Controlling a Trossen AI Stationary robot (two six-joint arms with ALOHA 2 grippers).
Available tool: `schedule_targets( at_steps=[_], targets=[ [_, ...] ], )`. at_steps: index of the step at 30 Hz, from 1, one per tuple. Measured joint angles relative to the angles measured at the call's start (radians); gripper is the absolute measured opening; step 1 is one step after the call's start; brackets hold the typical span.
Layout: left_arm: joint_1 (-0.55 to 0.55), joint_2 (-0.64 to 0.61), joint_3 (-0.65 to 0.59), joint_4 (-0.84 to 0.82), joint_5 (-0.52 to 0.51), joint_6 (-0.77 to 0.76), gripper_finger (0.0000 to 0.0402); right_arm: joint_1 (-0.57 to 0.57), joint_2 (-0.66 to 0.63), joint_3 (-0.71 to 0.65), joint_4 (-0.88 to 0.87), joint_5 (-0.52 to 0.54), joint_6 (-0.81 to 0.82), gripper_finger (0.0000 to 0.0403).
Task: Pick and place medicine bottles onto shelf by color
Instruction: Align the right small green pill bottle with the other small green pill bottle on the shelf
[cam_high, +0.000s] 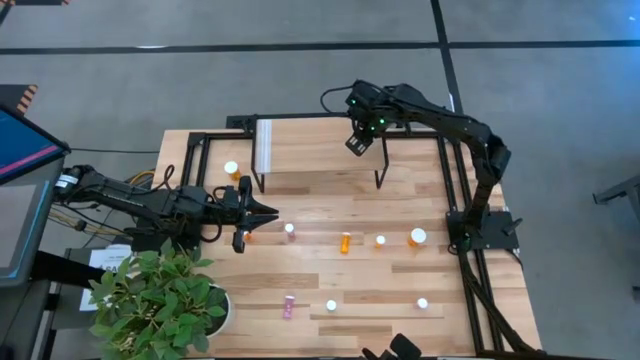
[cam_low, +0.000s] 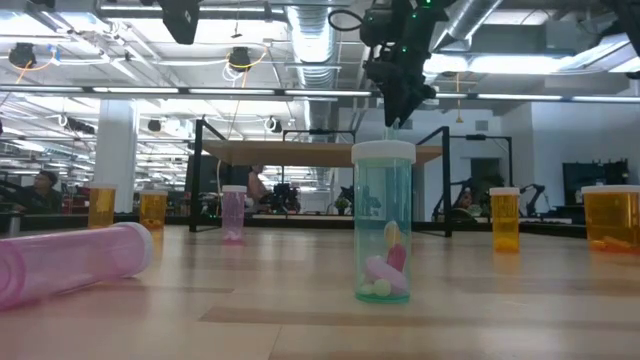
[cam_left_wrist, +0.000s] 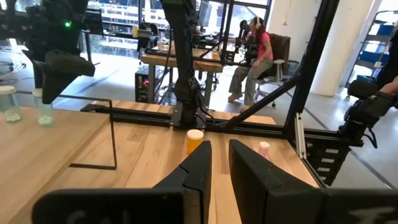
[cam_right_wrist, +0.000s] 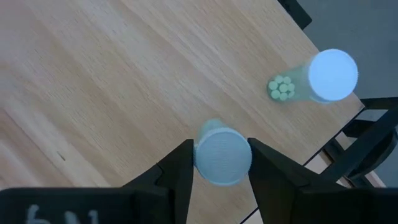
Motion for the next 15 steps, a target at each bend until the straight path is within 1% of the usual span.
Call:
schedule_targets(
  at_steps=[8,15],
  targets=[
    [0.000,0.000,0.000,0.000,0.000,-0.003,0.0044,0.000,0.000,0.000,-0.010,0.000,0.001,0.0190],
    [0.000,0.000,0.000,0.000,0.000,-0.003,0.0044,0.002,0.000,0.000,-0.015,0.000,0.001,0.0185]
  ],
)
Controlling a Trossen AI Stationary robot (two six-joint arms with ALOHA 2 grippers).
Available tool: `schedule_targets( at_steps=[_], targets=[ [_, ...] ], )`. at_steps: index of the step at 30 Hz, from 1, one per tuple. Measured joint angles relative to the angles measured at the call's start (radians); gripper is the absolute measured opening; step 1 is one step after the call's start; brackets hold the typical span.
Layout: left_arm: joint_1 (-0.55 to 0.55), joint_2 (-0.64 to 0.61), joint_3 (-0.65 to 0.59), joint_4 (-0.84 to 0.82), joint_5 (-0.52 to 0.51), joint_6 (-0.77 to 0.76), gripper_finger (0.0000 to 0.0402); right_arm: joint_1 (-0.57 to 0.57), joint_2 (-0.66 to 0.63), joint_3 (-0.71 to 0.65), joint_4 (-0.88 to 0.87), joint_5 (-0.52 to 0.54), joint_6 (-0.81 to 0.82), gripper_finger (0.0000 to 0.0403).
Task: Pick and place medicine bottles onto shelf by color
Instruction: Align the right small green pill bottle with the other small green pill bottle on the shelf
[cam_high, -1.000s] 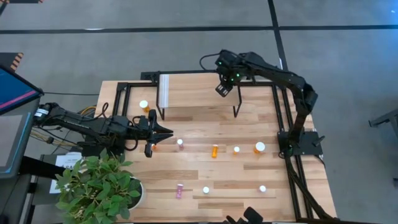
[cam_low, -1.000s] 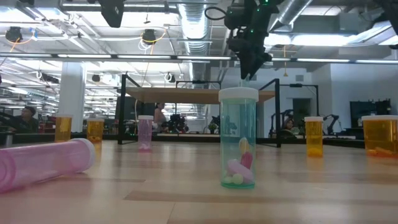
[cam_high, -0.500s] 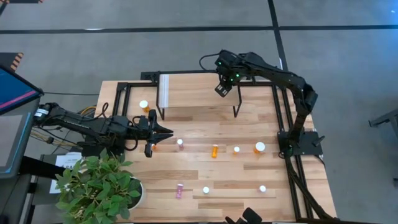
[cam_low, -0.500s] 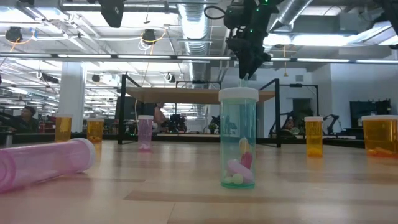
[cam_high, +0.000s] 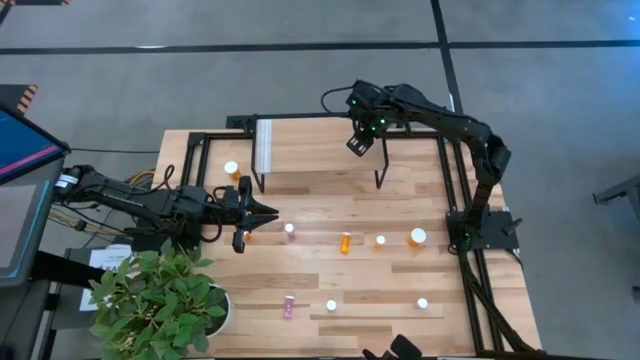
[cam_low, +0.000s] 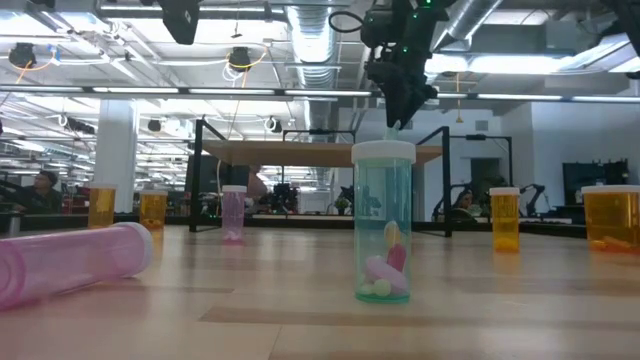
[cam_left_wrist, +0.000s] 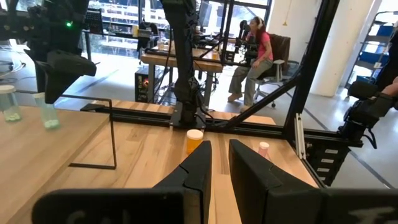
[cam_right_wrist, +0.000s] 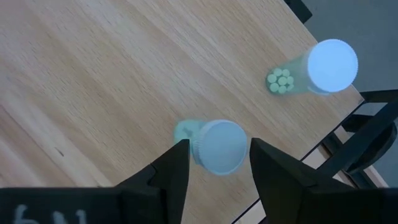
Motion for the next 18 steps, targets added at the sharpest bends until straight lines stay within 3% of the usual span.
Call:
schedule_targets(
  at_steps=[18],
  targets=[
    [0.000,0.000,0.000,0.000,0.000,0.001,0.0044,0.013,-0.001,0.000,-0.009,0.010,-0.035,0.0139]
  ],
)
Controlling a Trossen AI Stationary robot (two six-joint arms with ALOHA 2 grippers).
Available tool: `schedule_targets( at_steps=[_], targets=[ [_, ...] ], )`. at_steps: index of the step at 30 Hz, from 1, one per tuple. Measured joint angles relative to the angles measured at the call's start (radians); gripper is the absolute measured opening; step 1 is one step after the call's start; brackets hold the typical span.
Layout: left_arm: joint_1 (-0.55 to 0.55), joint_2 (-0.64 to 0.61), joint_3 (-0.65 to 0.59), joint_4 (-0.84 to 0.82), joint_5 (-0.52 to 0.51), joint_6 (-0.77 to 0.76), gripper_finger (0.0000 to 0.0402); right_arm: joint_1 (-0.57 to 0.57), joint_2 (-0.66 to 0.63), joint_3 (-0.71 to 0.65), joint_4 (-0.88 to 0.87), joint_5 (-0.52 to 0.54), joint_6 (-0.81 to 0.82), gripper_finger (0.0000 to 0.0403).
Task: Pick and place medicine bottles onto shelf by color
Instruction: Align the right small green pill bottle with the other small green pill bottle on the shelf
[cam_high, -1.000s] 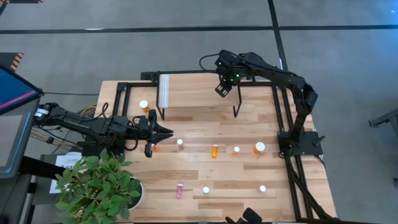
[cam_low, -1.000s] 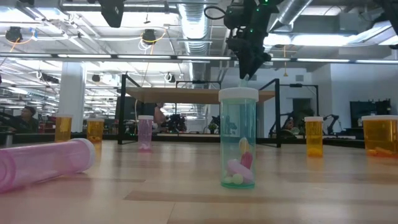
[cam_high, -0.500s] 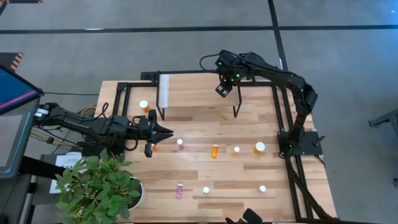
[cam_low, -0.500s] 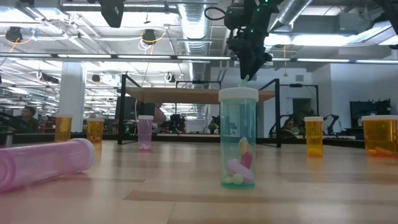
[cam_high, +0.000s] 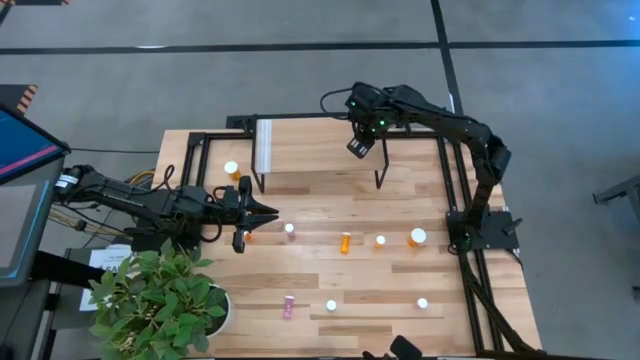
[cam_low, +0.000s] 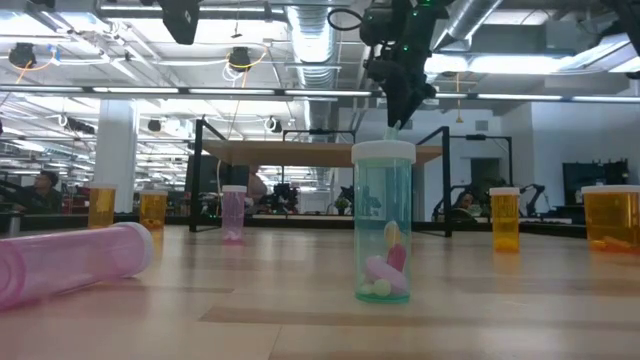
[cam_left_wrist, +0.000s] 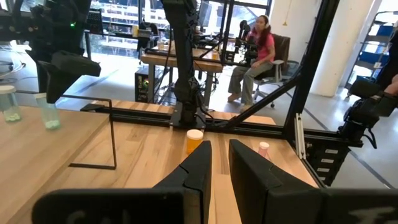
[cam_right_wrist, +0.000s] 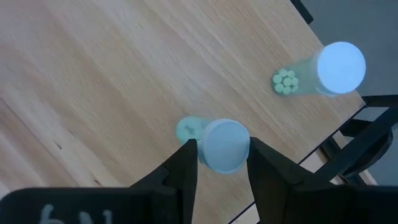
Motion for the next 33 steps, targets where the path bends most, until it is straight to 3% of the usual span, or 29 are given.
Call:
schedule_targets(
  at_steps=[17,33],
  targets=[
    [0.000,0.000,0.000,0.000,0.000,0.001,0.0044,0.042,0.000,0.000,-0.044,0.178,-0.087,0.0140],
    [0.000,0.000,0.000,0.000,0.000,0.000,0.0044,0.059,0.000,0.000,-0.009,0.211,-0.093,0.0138]
  ],
)
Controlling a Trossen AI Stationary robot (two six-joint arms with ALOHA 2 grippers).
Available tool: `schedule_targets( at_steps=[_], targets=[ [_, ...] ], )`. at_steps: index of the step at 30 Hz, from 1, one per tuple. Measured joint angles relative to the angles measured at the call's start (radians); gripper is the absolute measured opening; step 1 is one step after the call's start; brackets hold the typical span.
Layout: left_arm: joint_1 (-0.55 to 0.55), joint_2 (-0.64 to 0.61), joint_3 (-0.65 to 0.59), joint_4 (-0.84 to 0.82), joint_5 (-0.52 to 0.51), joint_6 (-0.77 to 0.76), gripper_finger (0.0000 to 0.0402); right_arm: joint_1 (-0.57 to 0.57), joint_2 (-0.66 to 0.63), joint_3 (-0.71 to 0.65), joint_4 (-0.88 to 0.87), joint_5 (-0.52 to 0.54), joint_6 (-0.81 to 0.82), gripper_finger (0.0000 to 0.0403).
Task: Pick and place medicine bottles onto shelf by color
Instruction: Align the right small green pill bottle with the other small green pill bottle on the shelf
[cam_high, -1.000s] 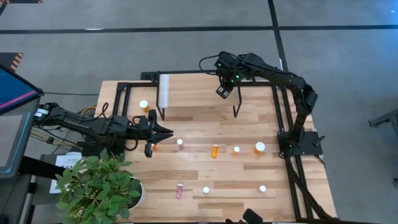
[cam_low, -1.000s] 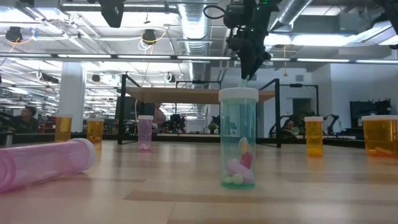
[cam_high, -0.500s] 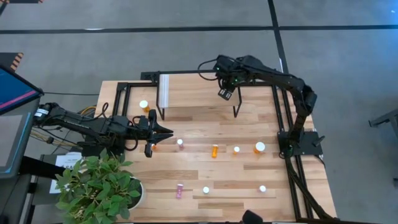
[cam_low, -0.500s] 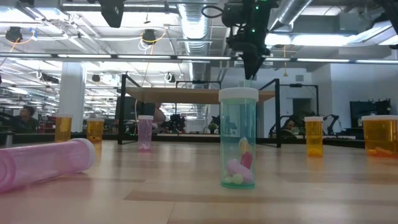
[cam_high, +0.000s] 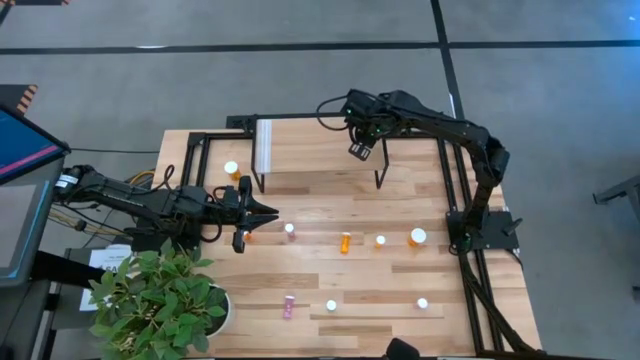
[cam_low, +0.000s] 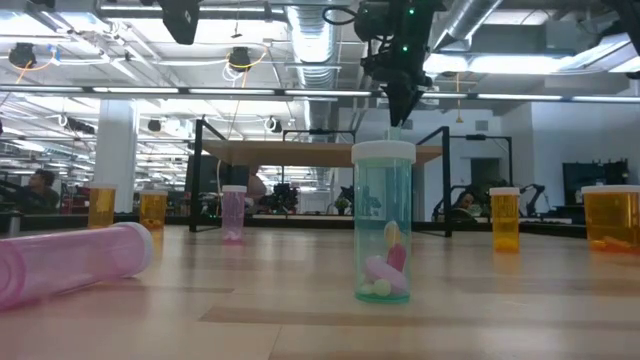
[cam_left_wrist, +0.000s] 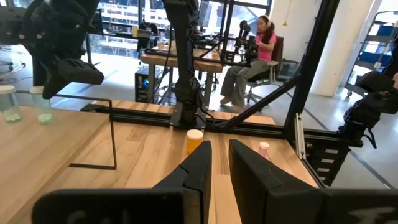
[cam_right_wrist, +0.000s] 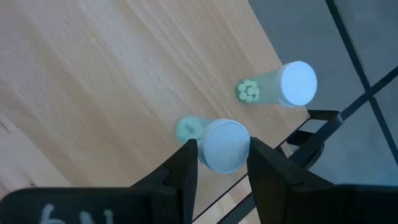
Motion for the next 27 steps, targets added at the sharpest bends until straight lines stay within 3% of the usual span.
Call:
schedule_targets(
  at_steps=[27],
  targets=[
    [0.000,0.000,0.000,0.000,0.000,-0.002,0.0044,0.008,0.000,0.000,-0.002,0.001,-0.030,0.0146]
  ],
)
